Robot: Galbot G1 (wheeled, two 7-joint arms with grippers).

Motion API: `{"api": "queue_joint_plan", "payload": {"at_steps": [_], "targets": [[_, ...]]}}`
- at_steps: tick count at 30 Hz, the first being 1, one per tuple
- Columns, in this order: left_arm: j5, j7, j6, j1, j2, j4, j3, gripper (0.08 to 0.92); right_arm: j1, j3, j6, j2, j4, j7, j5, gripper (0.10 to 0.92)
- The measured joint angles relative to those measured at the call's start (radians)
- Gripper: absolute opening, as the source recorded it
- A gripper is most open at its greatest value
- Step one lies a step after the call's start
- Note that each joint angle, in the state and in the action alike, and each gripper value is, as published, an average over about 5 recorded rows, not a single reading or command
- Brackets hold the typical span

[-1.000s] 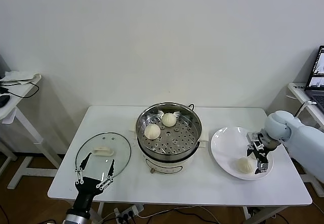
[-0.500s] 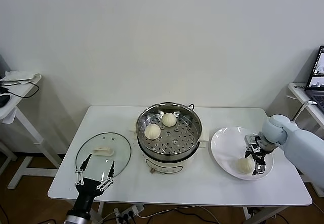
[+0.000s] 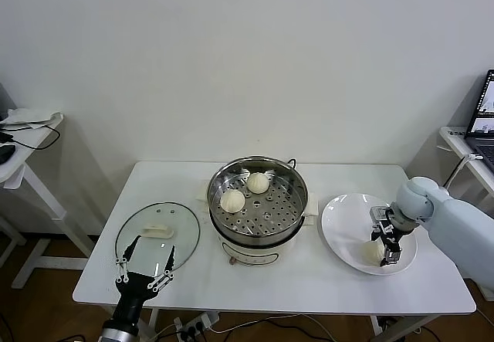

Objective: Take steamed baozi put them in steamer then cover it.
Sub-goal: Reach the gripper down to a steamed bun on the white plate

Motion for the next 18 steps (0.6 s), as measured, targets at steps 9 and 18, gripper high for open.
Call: {"api": "queue_joint_plan", "payload": {"at_steps": [9,18], "targets": [[0.0,-0.001,0.0,-0.004,-0.004,0.006,0.005,0.823,0.0,0.005,0.001,0.002,-0.001,0.005,0.003,0.68],[0.001,-0.001,-0.001,0.002,-0.003,0.001,0.005,0.823,0.032,-0.011,0.002,-0.023,0.023,-0.01,0.033,0.679]]}}
